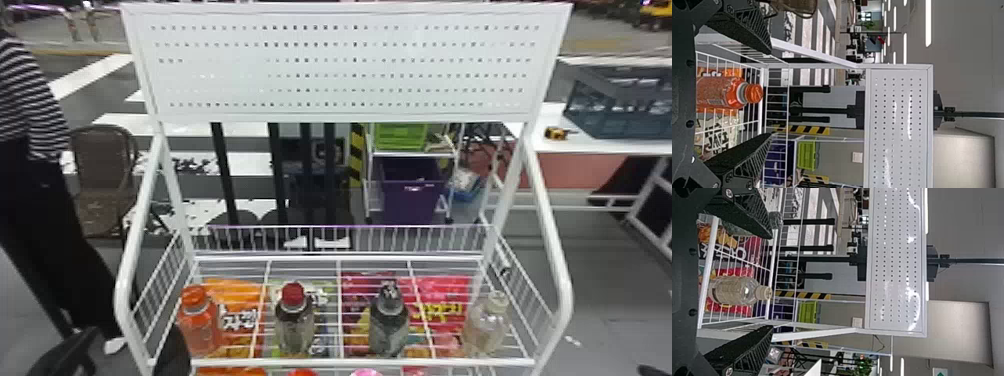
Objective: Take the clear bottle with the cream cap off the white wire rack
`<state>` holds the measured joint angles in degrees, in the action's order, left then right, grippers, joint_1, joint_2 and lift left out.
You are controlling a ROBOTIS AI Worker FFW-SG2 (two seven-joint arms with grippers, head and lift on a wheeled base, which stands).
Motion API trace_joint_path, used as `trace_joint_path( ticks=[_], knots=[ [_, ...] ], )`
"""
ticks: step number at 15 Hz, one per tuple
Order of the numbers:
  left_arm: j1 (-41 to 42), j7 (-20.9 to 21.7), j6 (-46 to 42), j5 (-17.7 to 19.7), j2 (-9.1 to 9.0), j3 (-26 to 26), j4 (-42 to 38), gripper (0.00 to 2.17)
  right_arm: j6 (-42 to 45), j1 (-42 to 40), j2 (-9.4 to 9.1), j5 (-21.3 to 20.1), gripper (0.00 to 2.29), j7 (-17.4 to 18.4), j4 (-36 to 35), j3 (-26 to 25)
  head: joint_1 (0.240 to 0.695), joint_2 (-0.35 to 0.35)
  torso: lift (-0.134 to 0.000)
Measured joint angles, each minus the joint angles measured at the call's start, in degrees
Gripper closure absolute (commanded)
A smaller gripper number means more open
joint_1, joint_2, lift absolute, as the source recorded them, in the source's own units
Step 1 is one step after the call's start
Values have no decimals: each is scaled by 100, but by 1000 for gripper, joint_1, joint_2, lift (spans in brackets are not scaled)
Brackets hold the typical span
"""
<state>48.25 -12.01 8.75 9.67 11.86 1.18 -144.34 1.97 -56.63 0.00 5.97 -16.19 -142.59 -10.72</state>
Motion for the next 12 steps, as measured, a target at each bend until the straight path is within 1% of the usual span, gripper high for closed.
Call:
trace_joint_path(
  ticks=[9, 11, 12],
  knots=[
    [0, -3, 4, 0, -4, -4, -25, 144, 35, 2, 0, 33, 87, -64, 20, -9, 499, 0, 0],
    [9, -3, 15, 0, -2, -13, -47, 144, 81, 86, 0, 35, 87, -52, 194, -7, 499, 0, 0],
    [13, -3, 17, -2, -1, -33, -51, 144, 147, 211, 0, 34, 90, -44, 422, 2, 499, 0, 0]
  ],
)
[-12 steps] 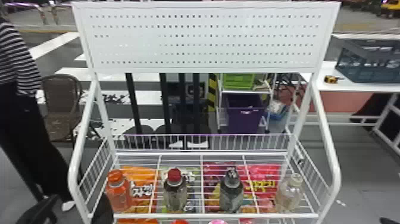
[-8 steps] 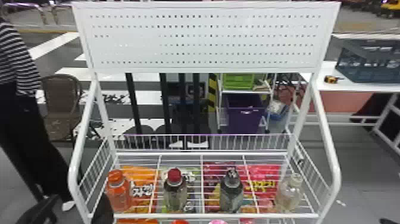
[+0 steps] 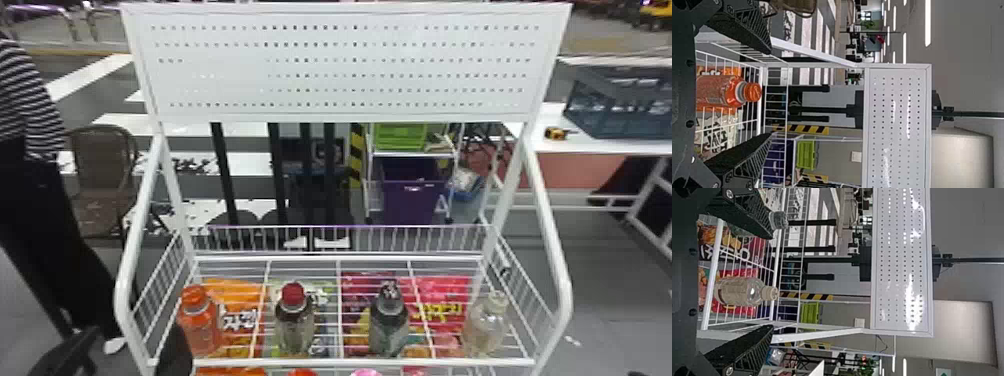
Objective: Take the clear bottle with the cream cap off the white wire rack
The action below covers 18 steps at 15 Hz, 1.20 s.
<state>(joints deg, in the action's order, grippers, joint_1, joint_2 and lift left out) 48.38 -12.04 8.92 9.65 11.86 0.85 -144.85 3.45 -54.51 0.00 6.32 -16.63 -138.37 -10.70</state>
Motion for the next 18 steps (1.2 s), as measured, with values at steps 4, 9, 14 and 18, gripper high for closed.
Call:
trace_joint_path(
  ticks=[4, 9, 14, 18],
  knots=[
    [-21, 9, 52, -6, 1, -48, 11, 144, 418, 918, 0, -110, 90, 75, 1457, 88, 499, 0, 0],
    [-97, -23, 300, -37, 2, -158, 31, 144, 639, 2277, 0, -357, 93, 225, 3165, 262, 499, 0, 0],
    [-338, -95, 845, -143, 4, -411, 81, 144, 763, 3387, 0, -509, 93, 274, 4479, 393, 499, 0, 0],
    [-483, -114, 1089, -229, 9, -529, 126, 144, 616, 4078, 0, -628, 97, 278, 4993, 436, 499, 0, 0]
  ],
)
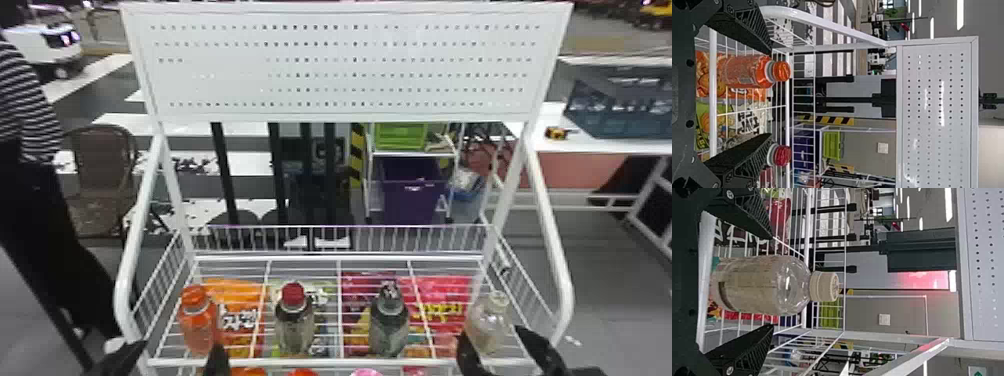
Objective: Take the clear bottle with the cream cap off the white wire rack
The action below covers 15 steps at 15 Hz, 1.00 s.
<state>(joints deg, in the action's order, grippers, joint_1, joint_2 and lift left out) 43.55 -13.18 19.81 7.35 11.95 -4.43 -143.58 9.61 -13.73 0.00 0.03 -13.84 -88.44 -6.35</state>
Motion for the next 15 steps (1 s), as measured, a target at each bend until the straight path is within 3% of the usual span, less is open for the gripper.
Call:
trace_joint_path(
  ticks=[1, 2, 5, 10, 15],
  knots=[
    [-16, 0, 20, -1, 0, -7, 15, 144, -81, 154, 0, -49, 134, 29, 107, 30, 499, 0, 0],
    [-28, 0, 33, 0, 1, -12, 26, 144, -171, 311, 0, -119, 333, 89, 210, 60, 499, 0, 0],
    [-39, 0, 52, 14, 30, -2, 16, 144, -480, 481, 0, -241, 1477, 269, 250, 138, 499, 0, 0],
    [1, 35, 49, 37, 86, 21, -38, 144, -608, 95, 0, -340, 1538, 401, -464, 242, 499, 0, 0],
    [117, 71, -93, 31, 88, 20, -104, 144, -1163, -1106, 0, -353, 1538, 393, -2487, 187, 499, 0, 0]
  ],
)
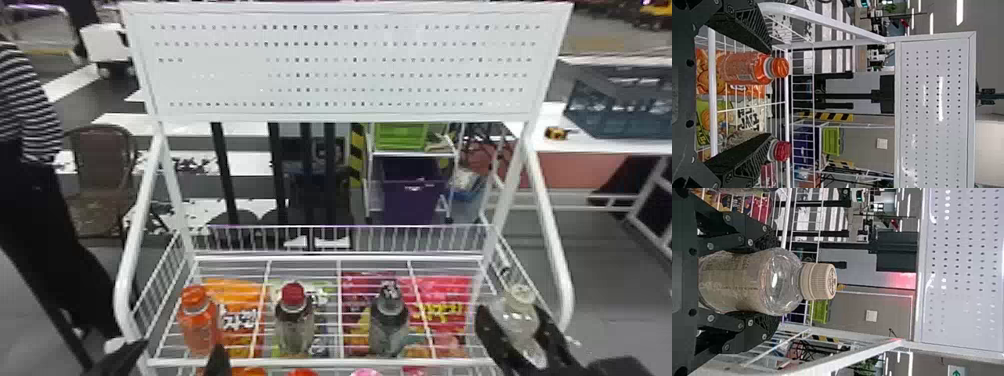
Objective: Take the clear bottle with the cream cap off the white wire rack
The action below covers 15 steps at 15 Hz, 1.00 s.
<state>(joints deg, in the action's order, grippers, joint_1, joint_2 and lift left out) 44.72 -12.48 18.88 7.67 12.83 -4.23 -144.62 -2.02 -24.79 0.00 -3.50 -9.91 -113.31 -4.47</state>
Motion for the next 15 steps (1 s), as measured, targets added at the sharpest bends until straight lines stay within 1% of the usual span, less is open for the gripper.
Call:
trace_joint_path(
  ticks=[3, 4, 6, 8, 11, 15],
  knots=[
    [66, 0, -167, -6, 0, 0, 7, 144, -230, -918, 0, 75, 1538, -71, -1111, -156, 499, 0, 0],
    [88, 0, -215, -9, 0, 0, 7, 144, -260, -1199, 0, 127, 1534, -112, -1387, -236, 499, 0, 0],
    [113, -6, -315, -11, 0, 1, -4, 144, -217, -1828, 0, 327, 1534, -148, -1926, -415, 499, 0, 0],
    [115, -9, -342, -11, 0, 2, -13, 144, -80, -2362, 0, 570, 1534, -228, -2322, -576, 499, 0, 0],
    [82, -9, -345, -11, -7, -5, 4, 144, 48, -2870, 0, 854, 1538, -381, -2722, -826, 499, 0, 0],
    [40, -23, -345, -6, -16, -24, 24, 144, 65, -2950, 0, 969, 1538, -403, -2789, -935, 499, 0, 0]
  ],
)
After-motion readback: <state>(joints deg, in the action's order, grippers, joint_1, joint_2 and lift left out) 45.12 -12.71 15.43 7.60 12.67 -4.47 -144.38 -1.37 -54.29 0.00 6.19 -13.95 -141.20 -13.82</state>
